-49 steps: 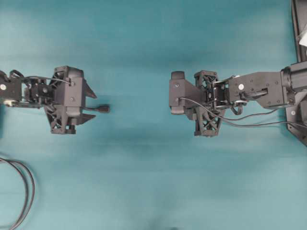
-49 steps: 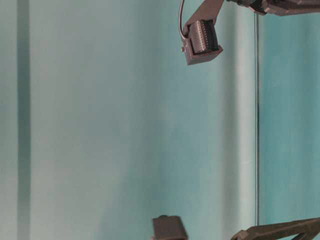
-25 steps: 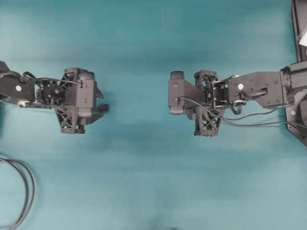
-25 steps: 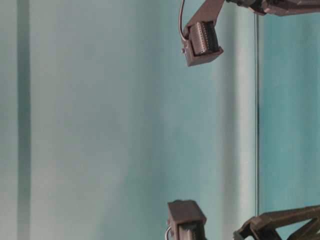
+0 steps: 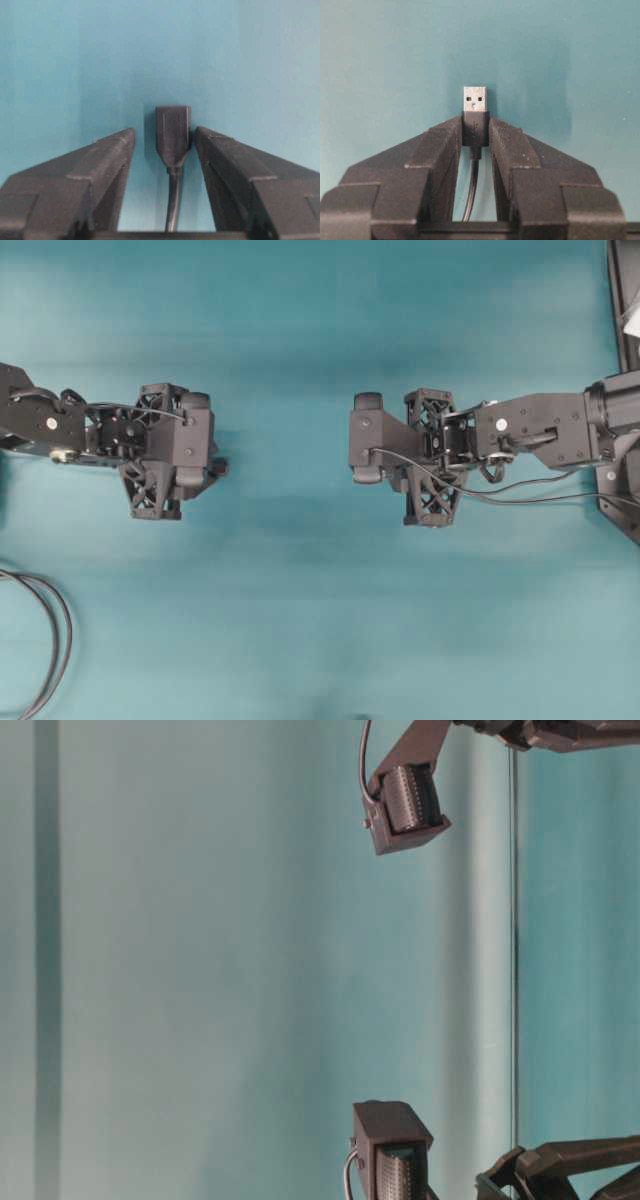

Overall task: Insert the USB using both arms.
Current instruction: 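Lift both held USB ends off the table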

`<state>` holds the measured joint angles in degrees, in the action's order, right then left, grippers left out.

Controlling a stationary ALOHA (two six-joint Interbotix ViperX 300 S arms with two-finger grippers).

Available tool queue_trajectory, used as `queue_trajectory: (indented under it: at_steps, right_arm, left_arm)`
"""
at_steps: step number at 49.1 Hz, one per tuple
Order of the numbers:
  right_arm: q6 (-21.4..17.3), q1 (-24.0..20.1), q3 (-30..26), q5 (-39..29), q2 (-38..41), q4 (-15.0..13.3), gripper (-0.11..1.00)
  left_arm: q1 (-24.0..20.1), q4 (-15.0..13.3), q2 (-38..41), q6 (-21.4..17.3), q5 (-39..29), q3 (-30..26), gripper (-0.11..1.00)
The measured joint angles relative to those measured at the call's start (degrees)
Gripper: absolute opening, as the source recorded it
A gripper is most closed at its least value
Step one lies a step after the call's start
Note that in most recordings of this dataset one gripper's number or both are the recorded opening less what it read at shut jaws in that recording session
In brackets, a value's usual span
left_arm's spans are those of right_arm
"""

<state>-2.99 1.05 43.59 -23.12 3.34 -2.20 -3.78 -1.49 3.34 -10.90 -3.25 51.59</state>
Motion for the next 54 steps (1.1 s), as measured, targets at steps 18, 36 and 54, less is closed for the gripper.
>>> queue_trajectory:
  at_steps: [18,36,54]
  right_arm:
    - [0.00,-0.09,-0.09,0.00,-0.26,-0.79,0.20]
    - [0.00,-0.09,-0.09,0.00,-0.26,-0.88,0.20]
    - [0.09,-0.09,-0.09,-0.18,-1.23,-0.88,0.20]
  left_arm:
    - [0.26,0.00,0.09,0.00,-1.49,-0.70,0.57]
    - [1.49,-0.09,0.62,0.09,-2.90,-1.67,0.35]
    - [2.20,0.00,0.97,0.18,-5.10,-2.37,0.33]
